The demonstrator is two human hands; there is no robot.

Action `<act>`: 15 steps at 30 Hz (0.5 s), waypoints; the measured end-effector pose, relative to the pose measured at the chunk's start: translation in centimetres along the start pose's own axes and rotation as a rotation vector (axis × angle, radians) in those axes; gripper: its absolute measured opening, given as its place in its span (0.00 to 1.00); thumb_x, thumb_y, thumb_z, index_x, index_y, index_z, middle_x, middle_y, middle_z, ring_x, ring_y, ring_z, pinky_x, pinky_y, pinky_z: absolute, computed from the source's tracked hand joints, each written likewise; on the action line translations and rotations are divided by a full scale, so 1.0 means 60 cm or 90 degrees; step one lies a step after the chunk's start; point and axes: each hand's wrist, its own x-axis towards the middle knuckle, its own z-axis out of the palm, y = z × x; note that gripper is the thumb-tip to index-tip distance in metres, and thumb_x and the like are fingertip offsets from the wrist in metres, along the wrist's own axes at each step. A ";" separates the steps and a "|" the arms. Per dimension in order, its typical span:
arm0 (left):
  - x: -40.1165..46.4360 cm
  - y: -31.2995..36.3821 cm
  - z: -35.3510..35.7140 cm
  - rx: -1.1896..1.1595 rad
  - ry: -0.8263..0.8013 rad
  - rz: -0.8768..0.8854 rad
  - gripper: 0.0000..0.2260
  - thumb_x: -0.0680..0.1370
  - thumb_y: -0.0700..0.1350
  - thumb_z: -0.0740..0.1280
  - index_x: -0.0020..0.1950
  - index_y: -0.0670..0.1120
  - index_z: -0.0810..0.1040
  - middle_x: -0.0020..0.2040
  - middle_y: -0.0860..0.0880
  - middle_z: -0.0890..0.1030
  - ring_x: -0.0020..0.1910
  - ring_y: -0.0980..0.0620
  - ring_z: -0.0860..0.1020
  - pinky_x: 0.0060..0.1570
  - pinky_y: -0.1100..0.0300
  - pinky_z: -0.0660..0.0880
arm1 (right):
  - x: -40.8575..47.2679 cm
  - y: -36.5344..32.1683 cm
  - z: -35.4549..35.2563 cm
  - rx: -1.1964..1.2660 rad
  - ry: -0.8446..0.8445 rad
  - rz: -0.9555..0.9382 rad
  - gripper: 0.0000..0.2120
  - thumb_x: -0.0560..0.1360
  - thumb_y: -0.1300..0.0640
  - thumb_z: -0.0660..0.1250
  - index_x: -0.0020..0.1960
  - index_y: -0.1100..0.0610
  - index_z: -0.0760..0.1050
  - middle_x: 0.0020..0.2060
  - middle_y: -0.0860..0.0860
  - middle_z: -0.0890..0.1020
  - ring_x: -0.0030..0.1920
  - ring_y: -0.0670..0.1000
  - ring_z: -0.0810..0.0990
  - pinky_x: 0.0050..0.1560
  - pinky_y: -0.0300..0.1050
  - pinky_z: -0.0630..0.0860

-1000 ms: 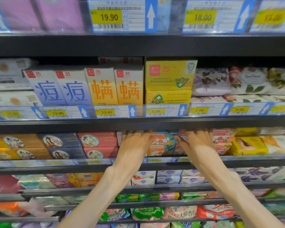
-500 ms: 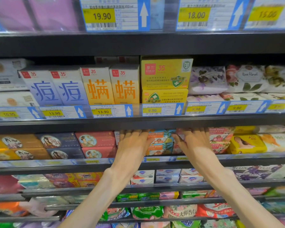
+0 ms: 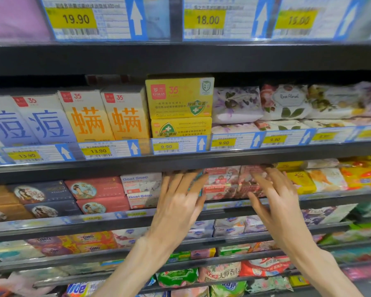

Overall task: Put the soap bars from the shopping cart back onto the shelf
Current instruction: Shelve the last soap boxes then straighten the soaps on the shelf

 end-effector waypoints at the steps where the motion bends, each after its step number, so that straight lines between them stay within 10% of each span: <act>1: 0.005 0.009 0.004 -0.001 -0.001 0.005 0.18 0.81 0.49 0.64 0.70 0.49 0.73 0.67 0.49 0.74 0.64 0.44 0.72 0.68 0.44 0.66 | -0.001 0.009 -0.002 -0.001 0.003 0.007 0.19 0.73 0.59 0.71 0.62 0.62 0.75 0.62 0.63 0.74 0.66 0.64 0.70 0.67 0.65 0.66; 15: 0.004 0.100 0.038 -0.102 -0.097 0.061 0.17 0.81 0.45 0.64 0.70 0.48 0.72 0.70 0.51 0.73 0.70 0.49 0.69 0.69 0.53 0.67 | -0.044 0.019 -0.005 -0.061 -0.026 -0.023 0.18 0.79 0.54 0.62 0.68 0.56 0.73 0.67 0.51 0.76 0.69 0.52 0.72 0.73 0.61 0.60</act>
